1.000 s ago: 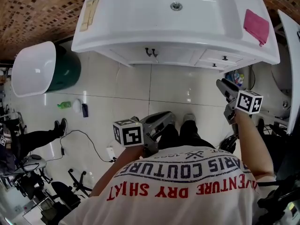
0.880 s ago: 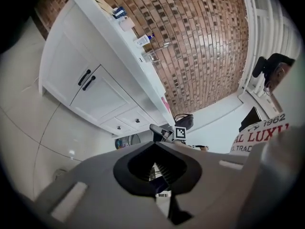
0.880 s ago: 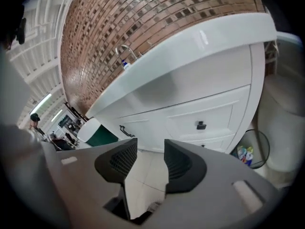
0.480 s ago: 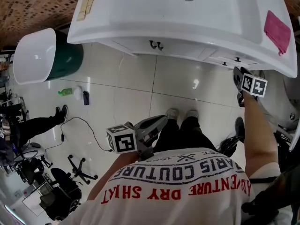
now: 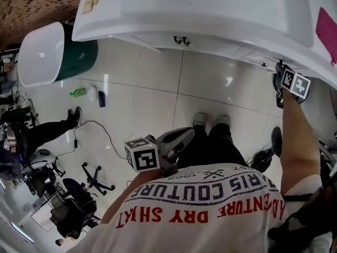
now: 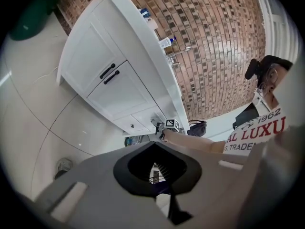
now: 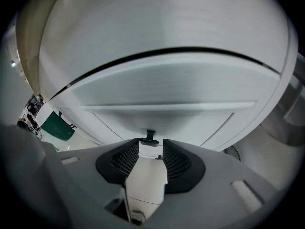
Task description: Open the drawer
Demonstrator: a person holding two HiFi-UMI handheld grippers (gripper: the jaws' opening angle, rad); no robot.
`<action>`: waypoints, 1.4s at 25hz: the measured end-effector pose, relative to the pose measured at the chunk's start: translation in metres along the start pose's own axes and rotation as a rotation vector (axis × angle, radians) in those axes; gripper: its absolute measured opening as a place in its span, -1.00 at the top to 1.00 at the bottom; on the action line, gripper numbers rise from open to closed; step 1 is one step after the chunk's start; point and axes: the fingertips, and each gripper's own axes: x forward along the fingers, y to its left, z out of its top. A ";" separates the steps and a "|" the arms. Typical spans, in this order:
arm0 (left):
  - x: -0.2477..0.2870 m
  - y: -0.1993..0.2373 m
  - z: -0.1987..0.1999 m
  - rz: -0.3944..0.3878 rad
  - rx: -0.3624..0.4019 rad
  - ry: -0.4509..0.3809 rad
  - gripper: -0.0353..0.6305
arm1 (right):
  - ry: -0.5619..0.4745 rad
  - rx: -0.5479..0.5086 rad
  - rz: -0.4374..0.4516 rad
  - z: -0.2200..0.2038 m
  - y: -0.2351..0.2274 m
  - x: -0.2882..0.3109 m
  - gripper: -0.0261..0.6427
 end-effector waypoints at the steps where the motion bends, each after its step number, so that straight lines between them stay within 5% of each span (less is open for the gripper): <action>1: 0.000 0.002 0.001 0.007 0.004 -0.004 0.94 | 0.004 -0.004 0.001 -0.001 -0.001 0.004 0.44; 22: 0.006 -0.004 0.005 0.021 0.051 0.018 0.94 | 0.050 -0.054 0.045 -0.005 0.005 0.003 0.52; 35: 0.014 -0.025 -0.010 -0.048 0.104 0.095 0.94 | 0.071 -0.072 0.078 -0.105 0.018 -0.044 0.52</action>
